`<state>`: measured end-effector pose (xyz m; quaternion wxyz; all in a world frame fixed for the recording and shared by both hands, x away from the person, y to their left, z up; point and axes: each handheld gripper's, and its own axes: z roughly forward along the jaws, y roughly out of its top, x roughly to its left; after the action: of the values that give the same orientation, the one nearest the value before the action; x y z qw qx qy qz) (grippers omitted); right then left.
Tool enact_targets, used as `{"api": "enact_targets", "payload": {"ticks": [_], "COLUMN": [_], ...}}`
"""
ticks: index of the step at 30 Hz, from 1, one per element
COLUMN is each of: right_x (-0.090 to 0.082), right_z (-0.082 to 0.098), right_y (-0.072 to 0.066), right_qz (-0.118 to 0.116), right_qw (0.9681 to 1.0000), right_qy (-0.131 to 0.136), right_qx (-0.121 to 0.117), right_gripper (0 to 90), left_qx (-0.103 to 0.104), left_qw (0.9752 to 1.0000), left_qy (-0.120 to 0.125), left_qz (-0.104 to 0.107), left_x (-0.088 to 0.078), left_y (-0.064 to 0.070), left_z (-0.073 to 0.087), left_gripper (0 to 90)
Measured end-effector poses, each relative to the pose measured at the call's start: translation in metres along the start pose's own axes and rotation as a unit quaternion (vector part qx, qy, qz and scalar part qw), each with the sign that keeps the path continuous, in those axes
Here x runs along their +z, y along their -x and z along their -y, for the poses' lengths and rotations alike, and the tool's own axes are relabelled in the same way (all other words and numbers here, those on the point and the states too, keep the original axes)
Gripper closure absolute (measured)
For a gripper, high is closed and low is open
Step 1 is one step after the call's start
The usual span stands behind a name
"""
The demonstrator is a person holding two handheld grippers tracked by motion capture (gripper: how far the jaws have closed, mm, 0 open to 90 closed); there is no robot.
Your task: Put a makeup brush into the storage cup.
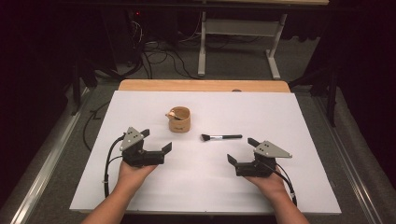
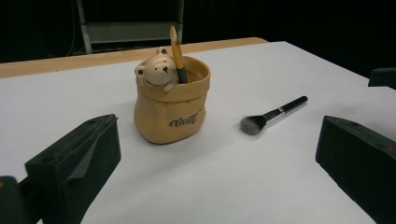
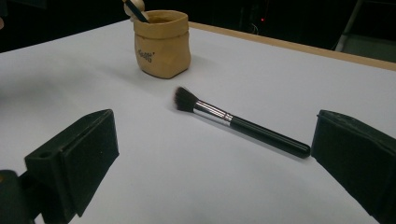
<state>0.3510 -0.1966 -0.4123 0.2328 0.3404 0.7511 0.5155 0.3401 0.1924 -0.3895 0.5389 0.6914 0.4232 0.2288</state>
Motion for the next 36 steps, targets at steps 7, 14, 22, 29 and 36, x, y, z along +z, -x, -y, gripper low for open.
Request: {"api": "enact_targets", "payload": {"ticks": [7, 14, 22, 29, 36], "right_x": [-0.002, -0.008, -0.022, -0.036, -0.038], "right_z": [-0.001, -0.004, -0.006, -0.004, -0.002], "right_y": [0.001, 0.004, 0.014, 0.023, 0.028], "right_qz": [0.004, 0.023, 0.057, 0.078, 0.112], "right_qw": [1.0, 0.9997, 0.9982, 0.9967, 0.9937], "right_qy": [0.001, 0.009, 0.017, 0.02, -0.007], "right_qx": [0.0, -0.004, 0.0, 0.004, 0.011], "right_gripper": [2.4, 2.3, 2.2, 2.0, 2.1], "left_qx": [0.003, 0.014, 0.018, 0.029, 0.039], "left_qw": [0.9999, 0.9997, 0.9997, 0.9994, 0.9989], "left_qy": [-0.007, -0.016, -0.009, -0.014, -0.006], "left_qz": [0.012, 0.011, 0.011, 0.015, 0.023], "left_x": [-0.001, -0.001, -0.005, -0.007, -0.013], "left_y": [0.01, 0.013, 0.011, 0.008, 0.008], "left_z": [0.011, 0.019, 0.022, 0.025, 0.022], "left_gripper": [0.5, 0.6, 0.6, 0.2, 0.3]}}
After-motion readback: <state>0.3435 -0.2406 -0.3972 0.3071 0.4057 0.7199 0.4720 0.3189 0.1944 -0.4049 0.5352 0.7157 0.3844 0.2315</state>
